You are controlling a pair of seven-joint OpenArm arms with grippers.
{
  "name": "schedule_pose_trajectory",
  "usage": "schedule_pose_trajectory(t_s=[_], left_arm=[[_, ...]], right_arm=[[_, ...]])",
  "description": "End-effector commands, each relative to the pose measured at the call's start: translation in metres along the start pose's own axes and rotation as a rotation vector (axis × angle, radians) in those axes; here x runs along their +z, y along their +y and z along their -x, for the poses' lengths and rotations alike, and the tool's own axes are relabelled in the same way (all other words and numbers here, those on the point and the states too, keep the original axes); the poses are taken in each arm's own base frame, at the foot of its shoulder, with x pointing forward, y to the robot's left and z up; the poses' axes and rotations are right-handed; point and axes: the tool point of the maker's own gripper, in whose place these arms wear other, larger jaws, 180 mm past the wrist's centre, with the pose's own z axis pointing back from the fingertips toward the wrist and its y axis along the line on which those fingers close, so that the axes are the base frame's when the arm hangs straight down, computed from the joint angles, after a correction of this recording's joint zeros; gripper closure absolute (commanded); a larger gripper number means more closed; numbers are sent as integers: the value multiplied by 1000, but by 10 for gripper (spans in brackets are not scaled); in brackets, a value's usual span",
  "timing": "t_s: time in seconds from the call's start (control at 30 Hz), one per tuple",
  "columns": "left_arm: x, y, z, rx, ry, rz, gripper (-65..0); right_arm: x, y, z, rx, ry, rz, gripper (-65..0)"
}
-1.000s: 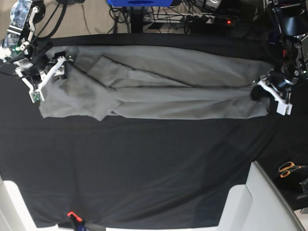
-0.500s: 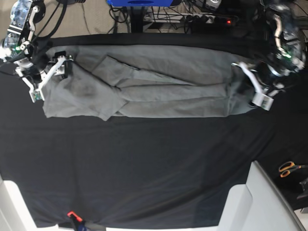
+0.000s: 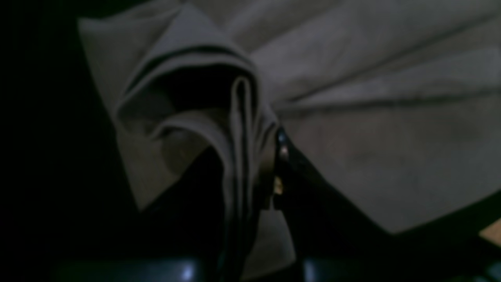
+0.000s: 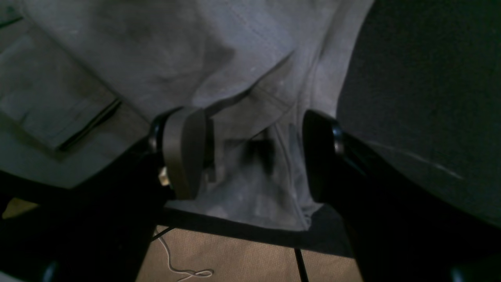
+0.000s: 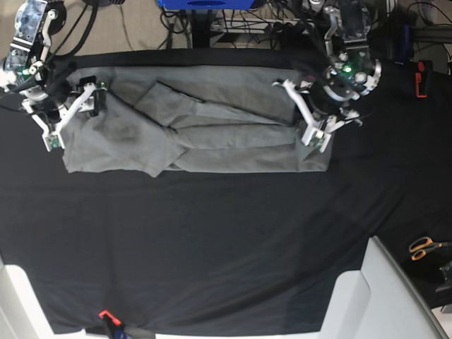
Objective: Fold the T-shirt properly
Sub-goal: 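Fold the held shirt end with the left gripper toward the right gripper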
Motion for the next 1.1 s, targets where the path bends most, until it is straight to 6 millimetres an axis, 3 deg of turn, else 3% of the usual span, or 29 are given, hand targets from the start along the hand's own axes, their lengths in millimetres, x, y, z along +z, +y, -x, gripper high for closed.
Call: schedule_pose_trajectory(t_s=[0.0,0.23,0.37,0.63,0.77,1.07], left_arm=[[0,-4,-17,10,-54,1,0],[-14,-31,-34,28,-76,21,0],[-24,-48,-32,69,-64,57,0],[-27,-54,-48,130,-109,82,0],[-34,-49,-40,207,-86,44,0],[-45,-52,-47,254,-92,76,0]], right_arm=[[4,-4,-11,10,-36,7,-369],[4,-4,-11,10,-36,7,-369],[4,-4,-11,10,-36,7,-369],[4,-4,-11,11,-36,8,-369],[4,-4,-11,11,-36,8,-369],[4,-5,-10,14,-33,11,-369]])
